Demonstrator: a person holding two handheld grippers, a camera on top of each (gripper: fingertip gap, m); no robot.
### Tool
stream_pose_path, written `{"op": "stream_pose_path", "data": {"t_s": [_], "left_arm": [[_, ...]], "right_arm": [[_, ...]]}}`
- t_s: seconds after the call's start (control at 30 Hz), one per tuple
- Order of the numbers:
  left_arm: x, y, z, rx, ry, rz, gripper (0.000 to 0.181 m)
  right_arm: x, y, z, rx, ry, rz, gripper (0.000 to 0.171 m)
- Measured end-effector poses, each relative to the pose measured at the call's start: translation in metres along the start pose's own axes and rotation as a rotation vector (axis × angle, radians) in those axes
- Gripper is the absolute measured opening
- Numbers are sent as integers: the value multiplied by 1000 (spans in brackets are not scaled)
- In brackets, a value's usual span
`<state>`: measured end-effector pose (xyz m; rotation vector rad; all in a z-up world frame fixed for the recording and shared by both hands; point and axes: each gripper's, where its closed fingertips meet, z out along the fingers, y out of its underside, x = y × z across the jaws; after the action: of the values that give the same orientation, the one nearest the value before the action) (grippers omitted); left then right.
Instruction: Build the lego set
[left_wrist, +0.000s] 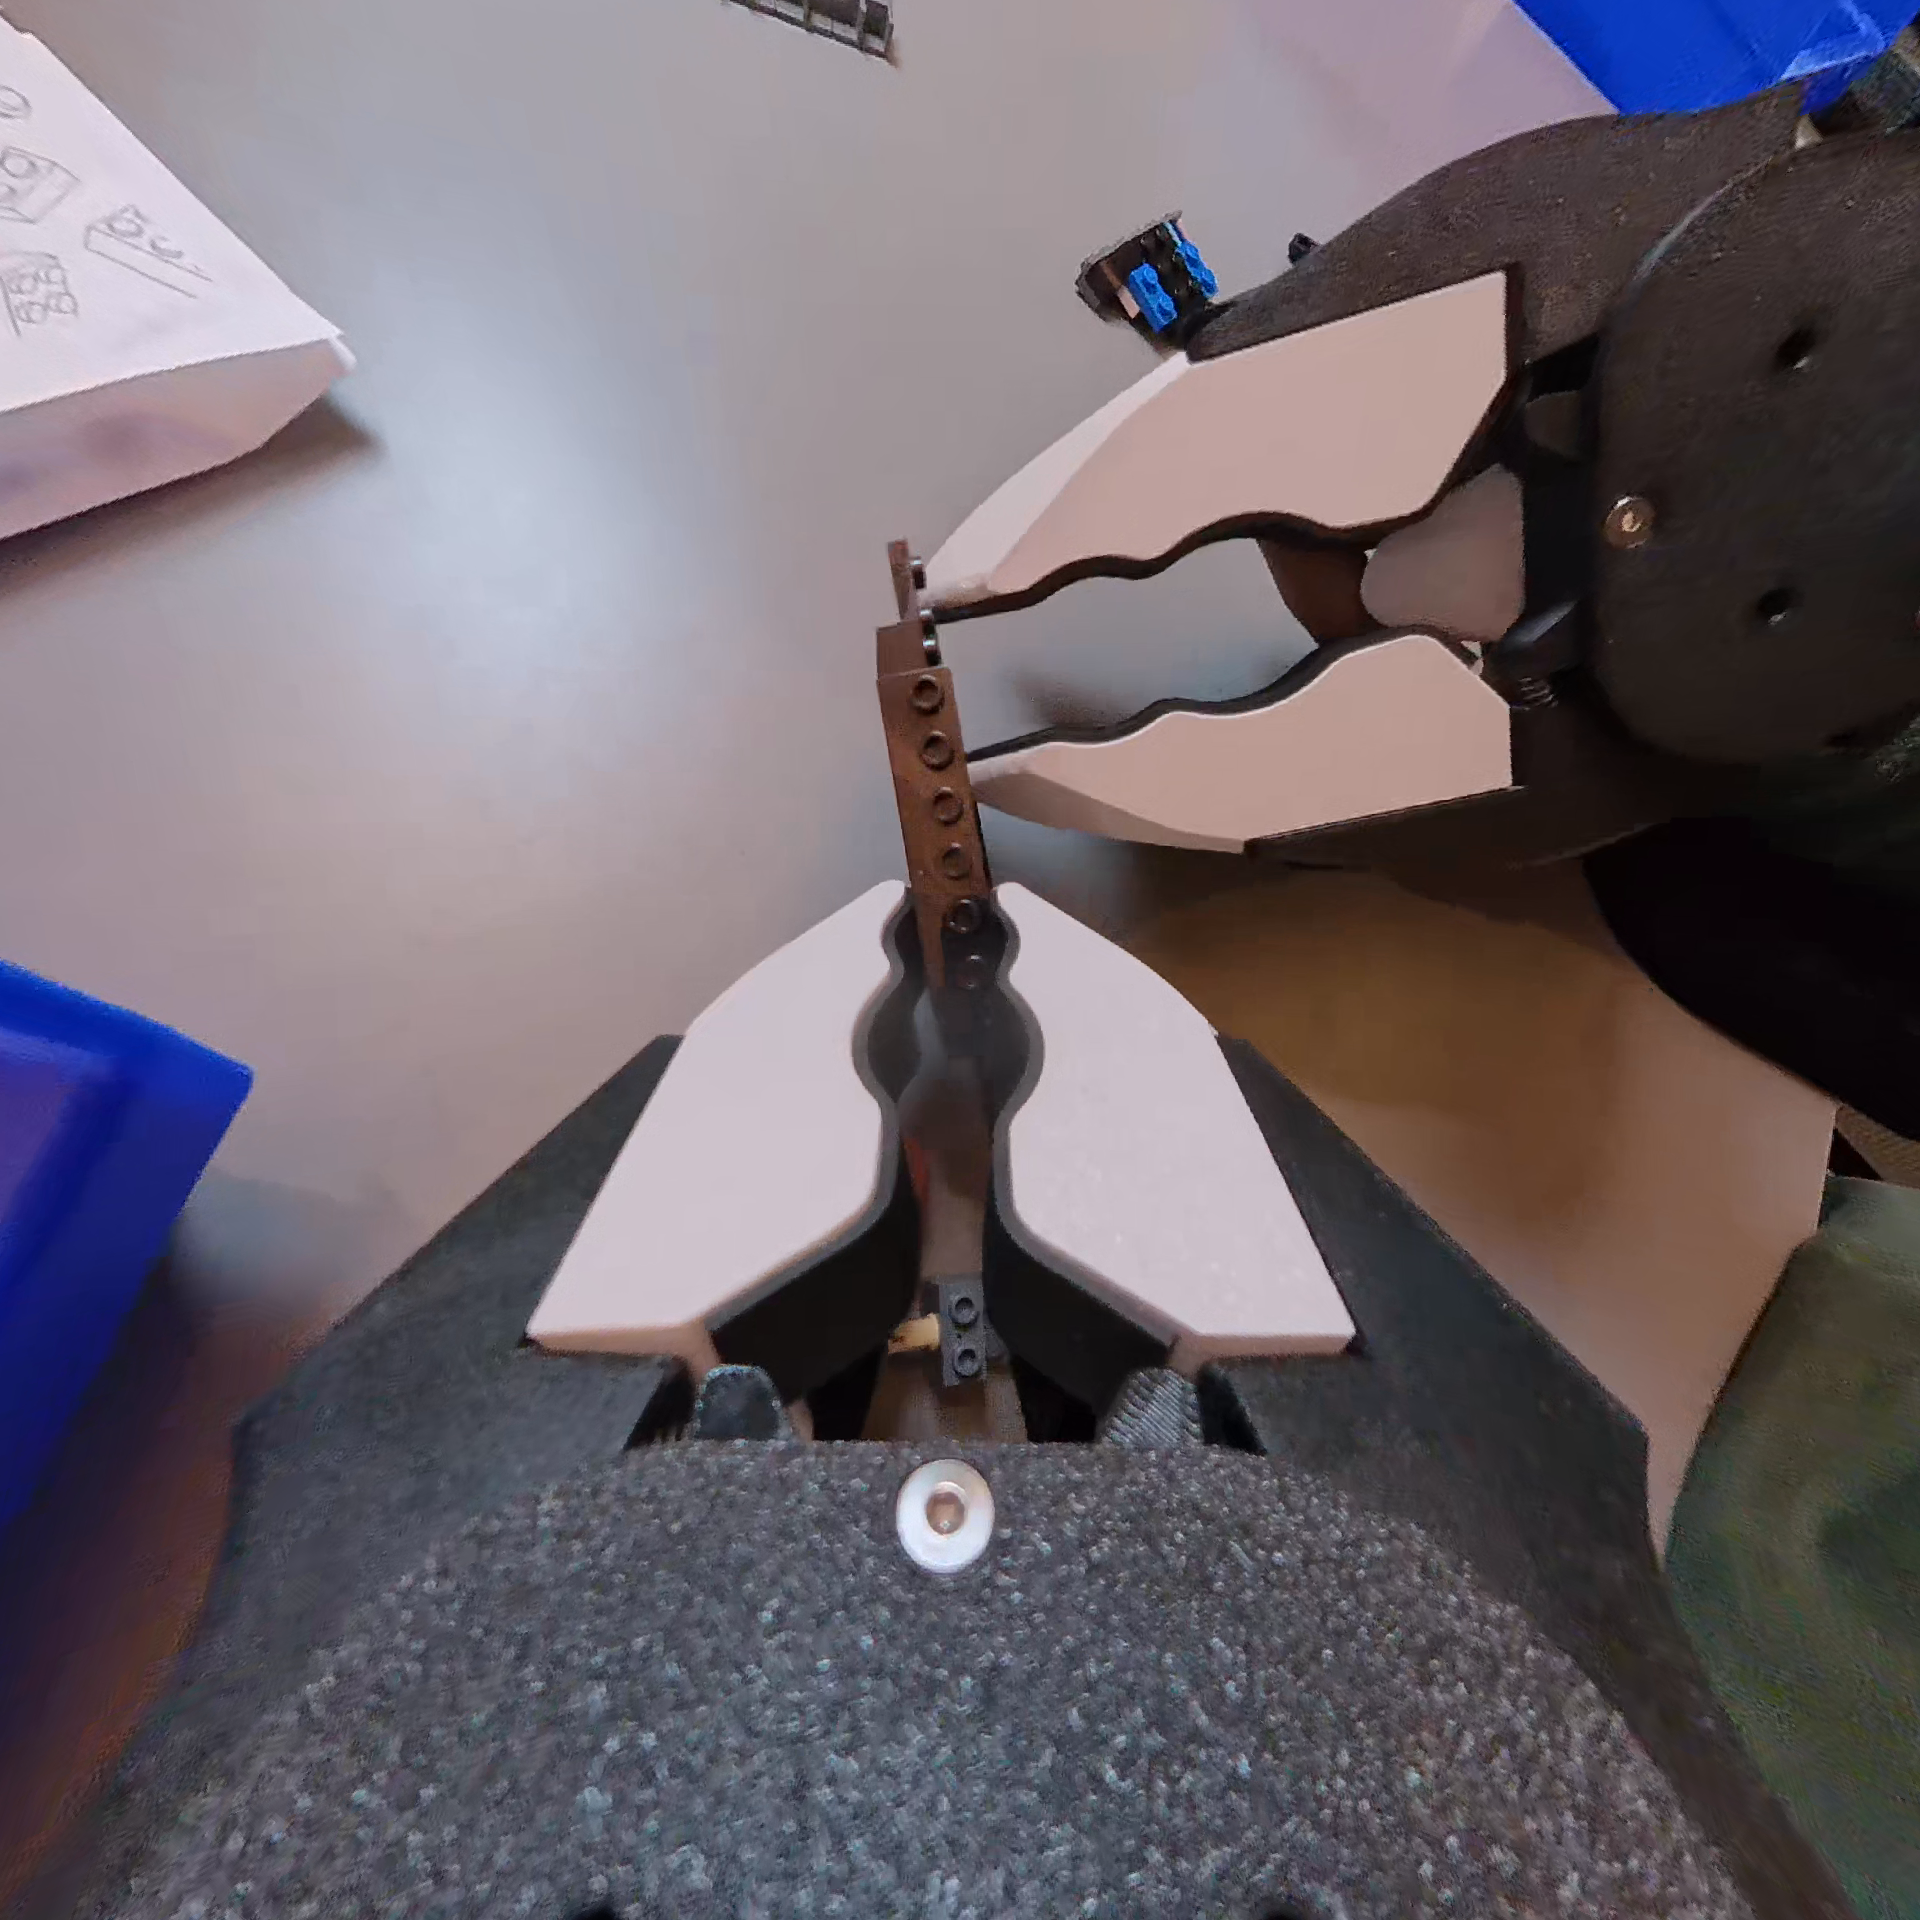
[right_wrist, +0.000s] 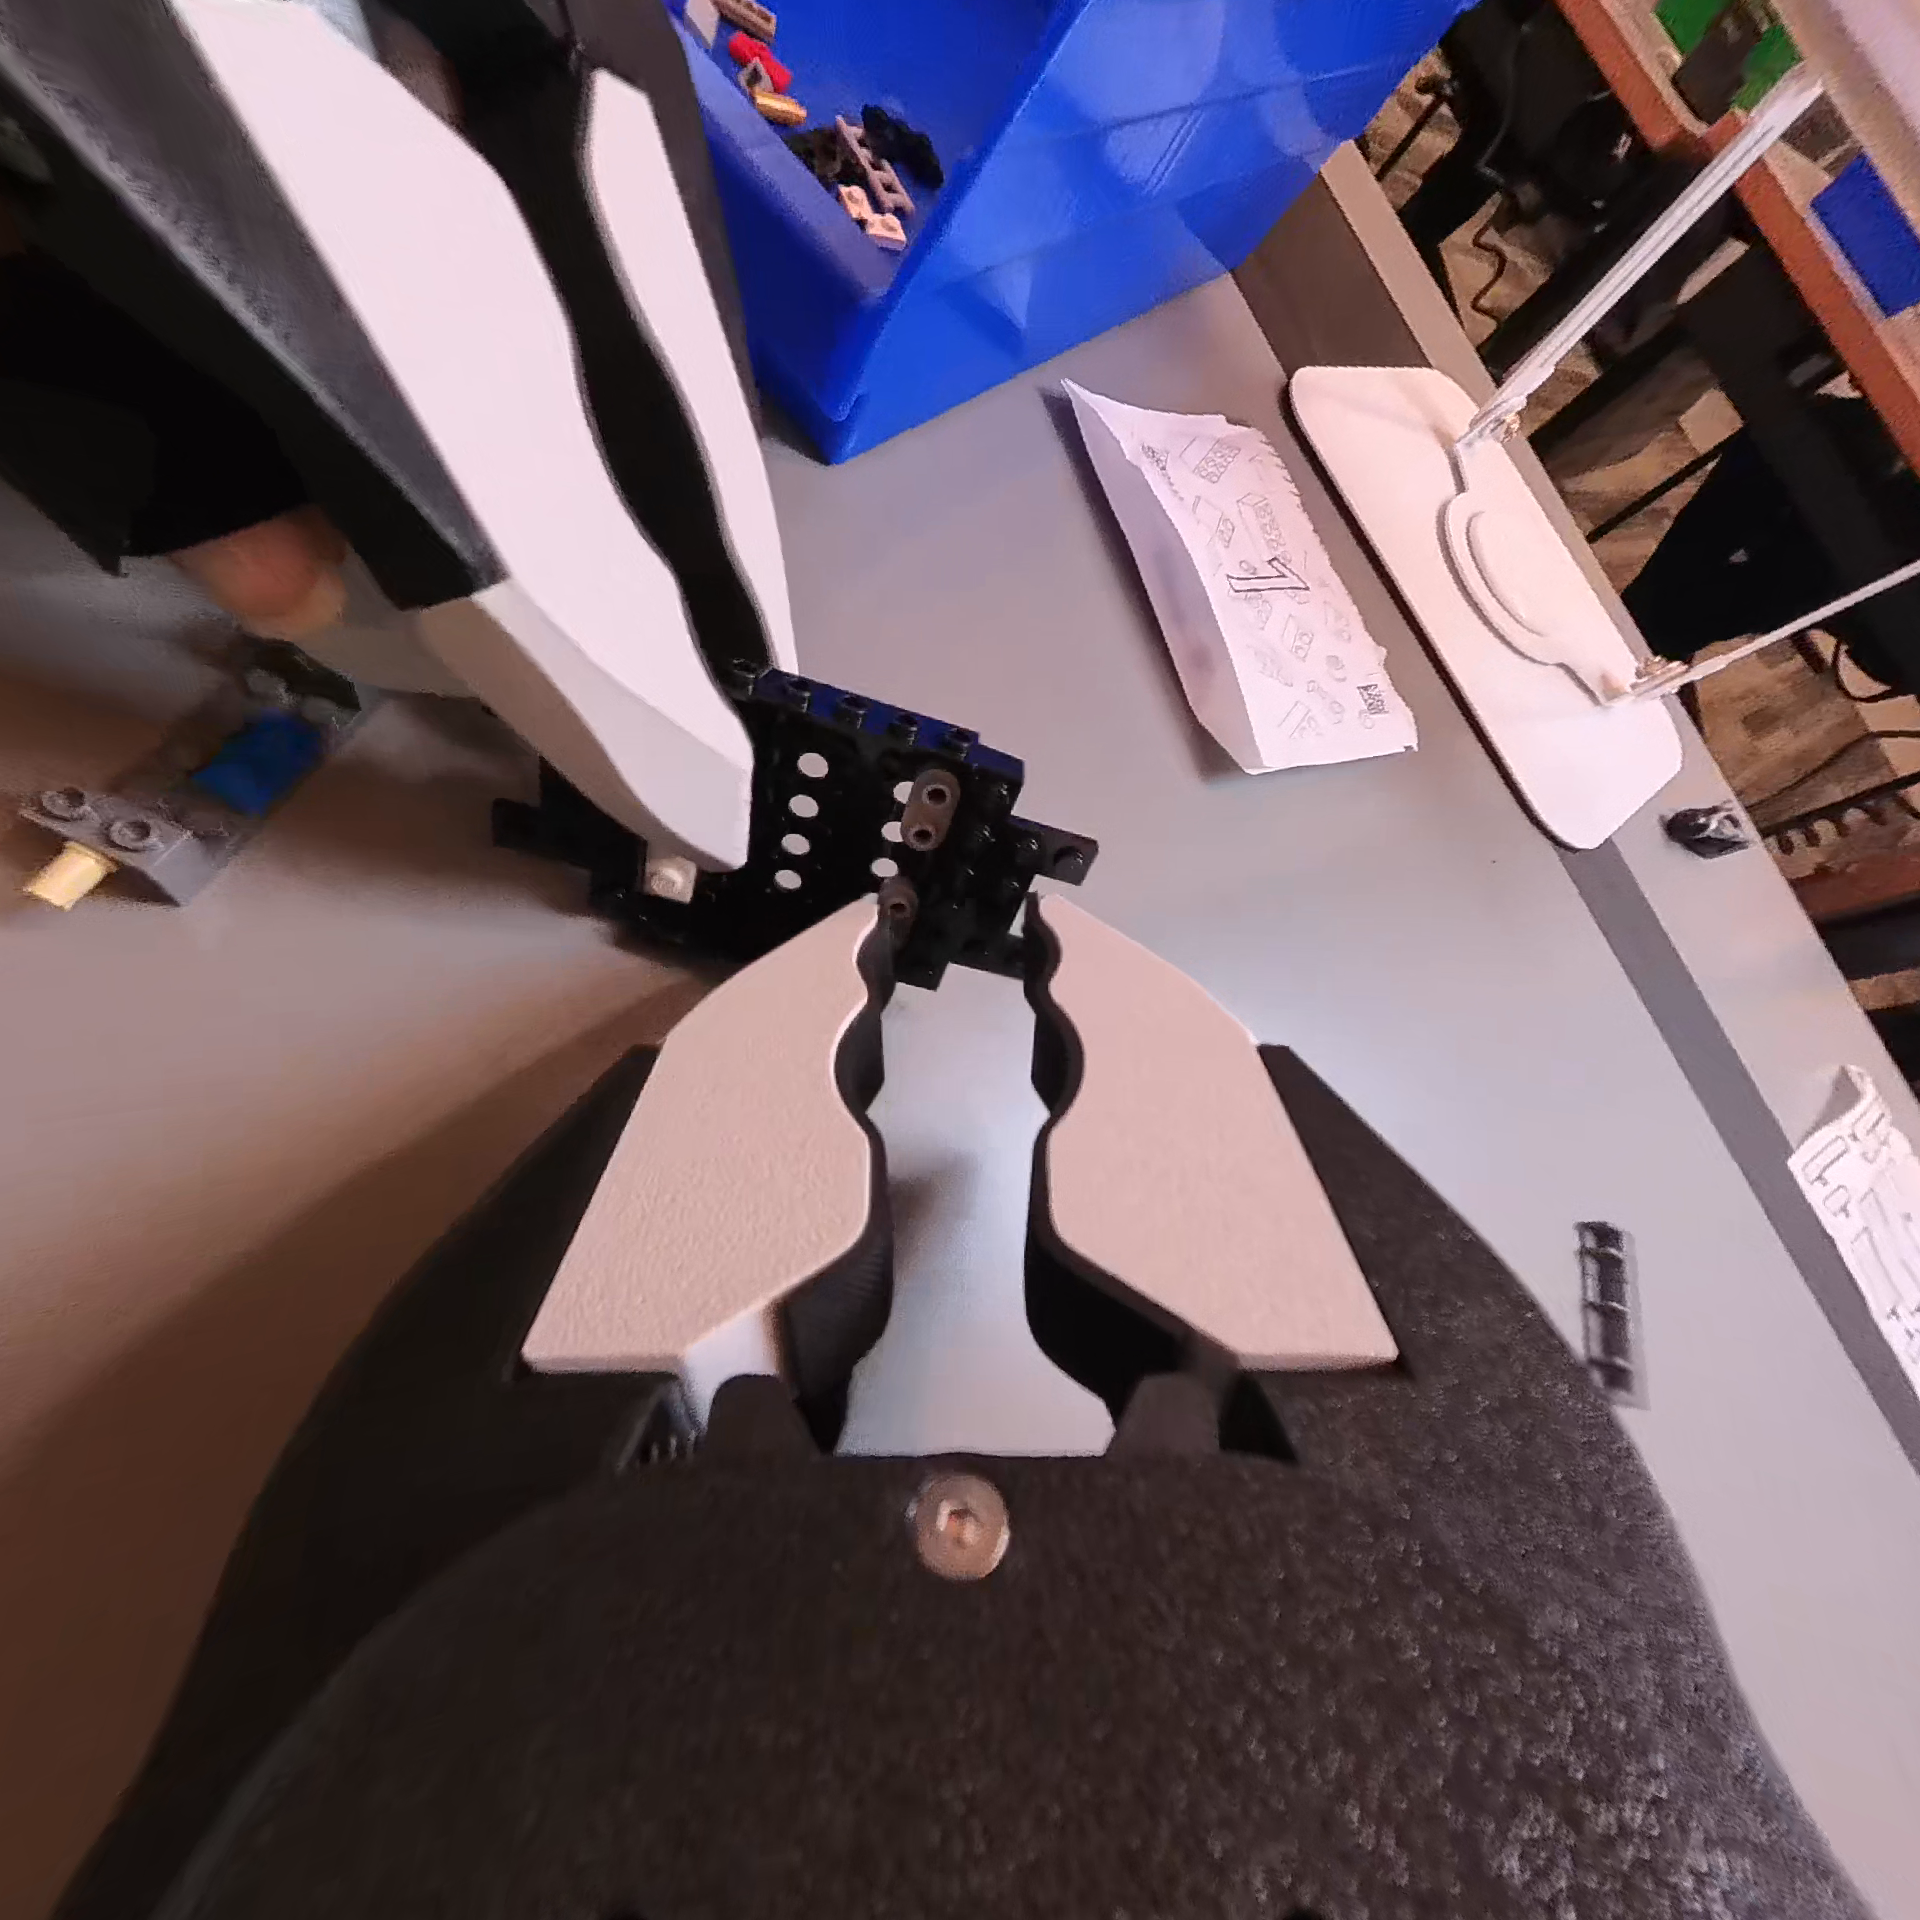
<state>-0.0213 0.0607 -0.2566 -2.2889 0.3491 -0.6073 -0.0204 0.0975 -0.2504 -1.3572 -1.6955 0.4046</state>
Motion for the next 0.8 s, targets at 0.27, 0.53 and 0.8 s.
{"op": "stream_pose_path", "data": {"t_s": [0.27,0.53,0.8], "left_arm": [[3,1,0,-12,-54,71,11],[-3,-2,0,-10,-96,135,13],[-4,-2,-1,0,-65,109,12]], "right_arm": [[-3,-2,3,14,-42,109,27],[3,-4,6,27,15,66,24],[3,-6,5,30,4,25,24]]}}
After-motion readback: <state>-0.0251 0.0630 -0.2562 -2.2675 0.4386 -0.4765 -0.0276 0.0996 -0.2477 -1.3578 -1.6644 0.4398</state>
